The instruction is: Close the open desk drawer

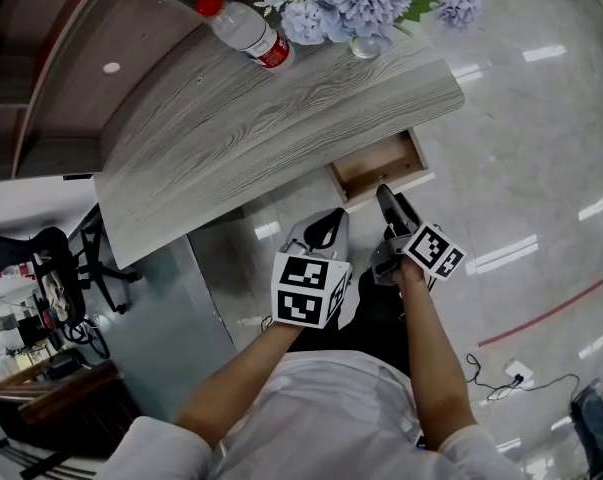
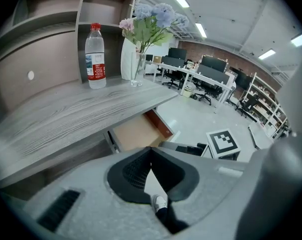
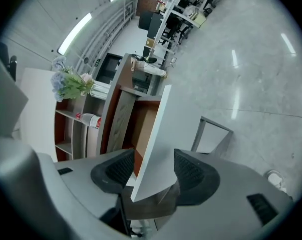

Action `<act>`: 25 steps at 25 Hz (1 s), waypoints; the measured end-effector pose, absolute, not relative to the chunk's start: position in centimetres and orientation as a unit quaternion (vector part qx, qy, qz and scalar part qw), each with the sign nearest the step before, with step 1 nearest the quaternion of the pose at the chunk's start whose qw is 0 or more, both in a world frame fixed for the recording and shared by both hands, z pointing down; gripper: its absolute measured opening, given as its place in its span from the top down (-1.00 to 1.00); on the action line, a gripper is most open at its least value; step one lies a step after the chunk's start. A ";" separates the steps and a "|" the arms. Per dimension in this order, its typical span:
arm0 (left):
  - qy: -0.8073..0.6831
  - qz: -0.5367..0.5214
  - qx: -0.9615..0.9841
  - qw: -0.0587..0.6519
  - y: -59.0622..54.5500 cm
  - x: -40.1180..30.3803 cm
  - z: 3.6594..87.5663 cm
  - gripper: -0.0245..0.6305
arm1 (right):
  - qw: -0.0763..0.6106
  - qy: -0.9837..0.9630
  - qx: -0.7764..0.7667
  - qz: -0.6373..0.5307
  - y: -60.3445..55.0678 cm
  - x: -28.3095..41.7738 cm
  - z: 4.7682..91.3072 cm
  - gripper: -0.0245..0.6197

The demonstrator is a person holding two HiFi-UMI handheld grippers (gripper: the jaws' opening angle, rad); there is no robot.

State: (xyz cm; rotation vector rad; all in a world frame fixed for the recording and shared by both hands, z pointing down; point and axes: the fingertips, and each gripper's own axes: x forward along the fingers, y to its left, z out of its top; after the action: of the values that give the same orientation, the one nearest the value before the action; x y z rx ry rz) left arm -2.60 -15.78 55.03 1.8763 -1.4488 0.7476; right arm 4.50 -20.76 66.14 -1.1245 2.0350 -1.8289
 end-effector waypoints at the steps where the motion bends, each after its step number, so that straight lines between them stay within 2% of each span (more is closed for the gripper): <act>1: -0.552 0.285 0.714 0.321 -15.7 -2.7 55.0 0.91 | 0.091 0.686 -0.378 -0.615 -21.0 4.3 66.2 0.27; 3: -0.554 0.287 0.713 0.321 -15.6 -3.1 55.0 0.91 | 0.081 0.686 -0.384 -0.613 -21.1 4.2 66.5 0.27; 4: -0.555 0.287 0.712 0.322 -15.5 -3.2 55.1 0.91 | 0.078 0.685 -0.386 -0.613 -21.0 4.3 66.6 0.36; 7: -0.556 0.286 0.711 0.322 -15.4 -3.4 55.0 0.91 | 0.081 0.681 -0.387 -0.616 -20.9 4.5 66.4 0.42; 20: -0.554 0.279 0.720 0.312 -15.9 -3.1 54.0 0.91 | 0.125 0.692 -0.366 -0.609 -21.7 3.9 61.8 0.44; 25: -0.554 0.278 0.720 0.313 -15.9 -2.9 54.0 0.91 | 0.119 0.698 -0.358 -0.609 -22.0 3.7 61.4 0.45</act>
State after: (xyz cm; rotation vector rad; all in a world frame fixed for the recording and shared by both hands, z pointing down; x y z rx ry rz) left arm -2.88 -15.92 54.01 1.8989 -1.4608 0.7328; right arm 3.69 -22.04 61.42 -1.0478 2.0408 -1.7795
